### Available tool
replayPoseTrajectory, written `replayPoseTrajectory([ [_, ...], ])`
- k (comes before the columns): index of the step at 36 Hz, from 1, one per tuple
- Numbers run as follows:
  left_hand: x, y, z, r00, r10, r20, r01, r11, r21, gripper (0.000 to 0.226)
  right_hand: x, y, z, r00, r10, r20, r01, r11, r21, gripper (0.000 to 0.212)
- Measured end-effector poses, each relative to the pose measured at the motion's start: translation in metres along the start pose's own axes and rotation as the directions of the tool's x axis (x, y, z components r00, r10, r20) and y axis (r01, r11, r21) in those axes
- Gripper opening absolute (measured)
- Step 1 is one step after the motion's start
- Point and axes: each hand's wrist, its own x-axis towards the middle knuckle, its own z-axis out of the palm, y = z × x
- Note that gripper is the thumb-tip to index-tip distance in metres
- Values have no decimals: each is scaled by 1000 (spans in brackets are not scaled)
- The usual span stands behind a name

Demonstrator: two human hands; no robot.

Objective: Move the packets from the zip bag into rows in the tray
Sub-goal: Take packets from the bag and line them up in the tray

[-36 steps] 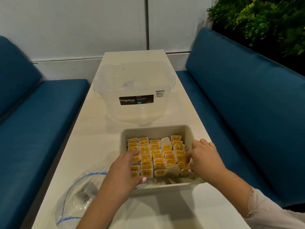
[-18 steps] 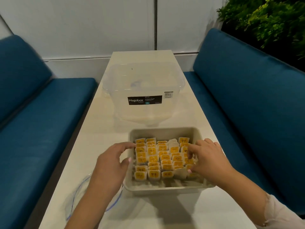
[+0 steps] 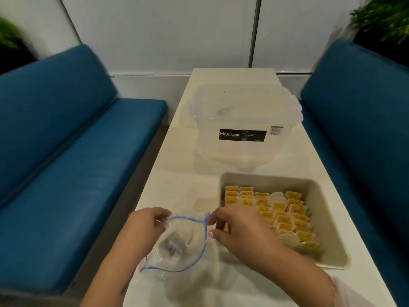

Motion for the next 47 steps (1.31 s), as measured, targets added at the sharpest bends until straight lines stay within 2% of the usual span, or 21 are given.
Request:
replayPoseTrajectory([
  [6, 1, -5, -11, 996, 57, -64, -59, 998, -33, 26, 17, -30, 33, 991, -6, 136, 10, 1000, -25, 38],
  [10, -3, -2, -12, 989, 124, -79, -129, 990, -51, 25, 34, -46, 52, 943, 9, 332, 76, 968, -240, 52],
  [16, -7, 1, -9, 974, 208, -92, -213, 976, -44, 25, 63, -46, 98, 949, 121, 292, 13, 908, -420, 42],
  [20, -3, -2, -2, 971, 230, -68, -232, 973, -16, 31, 77, -39, 128, 922, 120, 369, 145, 776, -614, 48],
  [22, -1, -5, 2, 970, 237, -54, -238, 971, -10, 32, 80, -37, 138, 912, 139, 386, 167, 734, -658, 48],
  [25, 4, -9, 4, 972, 231, -29, -231, 973, 13, 34, 86, -32, 146, 906, 185, 381, 118, 754, -646, 47],
  [27, 7, -14, 1, 972, 233, -10, -233, 973, 2, 35, 88, -33, 144, 905, 235, 355, 9, 823, -568, 41],
  [29, 10, -21, -6, 967, 252, 20, -251, 967, -34, 36, 86, -34, 138, 931, 253, 264, -120, 893, -433, 31],
  [31, 11, -28, -15, 960, 268, 79, -258, 959, -116, 39, 82, -37, 132, 945, 253, 207, -171, 922, -348, 28],
  [33, 13, -37, -25, 955, 260, 143, -234, 956, -178, 43, 85, -36, 129, 924, 289, 250, -195, 920, -340, 28],
  [36, 21, -57, -35, 972, 174, 160, -130, 958, -254, 34, 100, -34, 126, 806, 393, 443, -172, 871, -461, 35],
  [38, 26, -73, -34, 977, 98, 191, -57, 976, -209, 32, 104, -33, 124, 778, 415, 471, -179, 866, -467, 35],
  [41, 27, -91, -19, 952, 2, 306, 3, 1000, -15, 43, 102, -32, 125, 818, 390, 423, -155, 858, -490, 33],
  [43, 26, -95, -7, 930, -53, 364, 40, 998, 44, 47, 99, -29, 128, 832, 396, 389, -171, 849, -500, 32],
  [46, 24, -91, 7, 940, -53, 337, 30, 997, 71, 50, 96, -28, 128, 853, 385, 352, -180, 851, -494, 32],
  [47, 24, -91, 10, 952, -39, 304, 19, 998, 67, 43, 95, -27, 129, 854, 379, 355, -169, 849, -500, 33],
])
